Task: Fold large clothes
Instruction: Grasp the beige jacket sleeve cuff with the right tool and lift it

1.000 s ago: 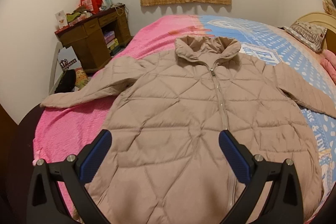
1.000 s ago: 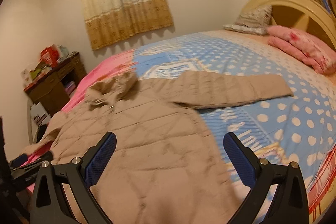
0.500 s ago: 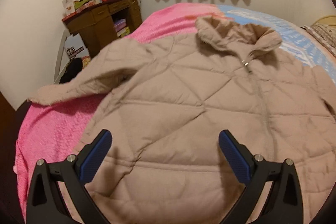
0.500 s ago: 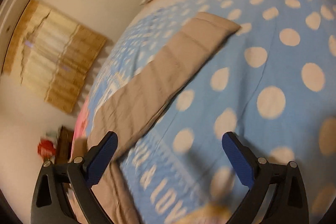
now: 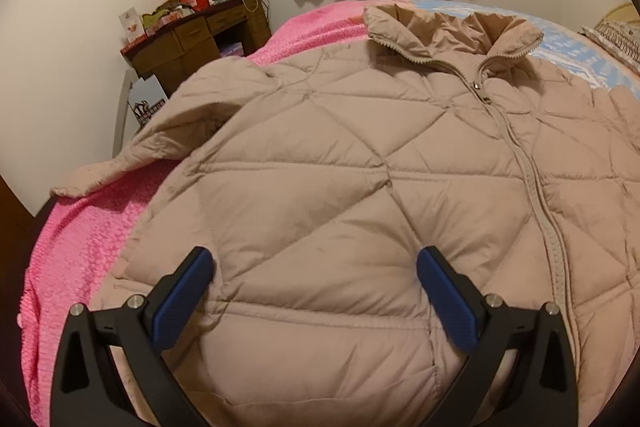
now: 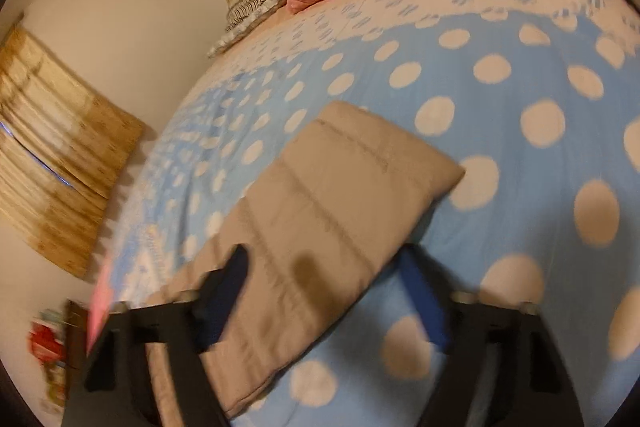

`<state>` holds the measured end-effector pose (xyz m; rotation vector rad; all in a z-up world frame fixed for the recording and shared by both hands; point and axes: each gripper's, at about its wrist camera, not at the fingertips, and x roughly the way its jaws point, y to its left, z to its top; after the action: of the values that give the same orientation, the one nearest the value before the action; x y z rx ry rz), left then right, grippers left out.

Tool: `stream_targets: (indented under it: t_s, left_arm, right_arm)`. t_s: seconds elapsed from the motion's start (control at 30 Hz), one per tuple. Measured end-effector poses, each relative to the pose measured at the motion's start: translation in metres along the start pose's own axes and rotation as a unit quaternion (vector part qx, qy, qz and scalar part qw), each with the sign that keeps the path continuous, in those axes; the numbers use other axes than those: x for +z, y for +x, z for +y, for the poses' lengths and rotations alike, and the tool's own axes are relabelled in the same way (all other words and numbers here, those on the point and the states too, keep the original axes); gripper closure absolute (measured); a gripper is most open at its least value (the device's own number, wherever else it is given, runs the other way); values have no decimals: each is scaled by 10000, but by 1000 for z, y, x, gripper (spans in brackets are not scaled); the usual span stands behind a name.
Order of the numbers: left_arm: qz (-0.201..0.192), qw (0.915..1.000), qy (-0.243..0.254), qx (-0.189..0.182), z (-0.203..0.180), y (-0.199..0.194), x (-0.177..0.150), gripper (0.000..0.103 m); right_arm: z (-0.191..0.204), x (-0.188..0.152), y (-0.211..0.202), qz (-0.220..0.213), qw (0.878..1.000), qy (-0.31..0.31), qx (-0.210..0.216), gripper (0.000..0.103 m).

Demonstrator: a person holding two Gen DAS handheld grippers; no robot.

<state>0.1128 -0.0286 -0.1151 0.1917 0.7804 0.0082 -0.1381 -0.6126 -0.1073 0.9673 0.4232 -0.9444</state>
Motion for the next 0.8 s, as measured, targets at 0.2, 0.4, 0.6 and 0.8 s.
stream_targets:
  t_s: [0.2, 0.4, 0.6, 0.8]
  left_arm:
    - [55, 9995, -168, -259, 4, 7, 1, 0]
    - [57, 9993, -202, -312, 4, 8, 1, 0]
    - [65, 9986, -283, -434, 7, 10, 1, 0]
    - [58, 9968, -449, -665, 13, 11, 0, 0]
  right_arm:
    - [1, 7, -9, 51, 9979, -636, 108, 95]
    - [70, -7, -81, -629, 9797, -1791, 638, 97]
    - [176, -69, -158, -829, 9289, -3166, 1734, 97]
    - [265, -182, -199, -202, 8592, -4219, 2889, 97]
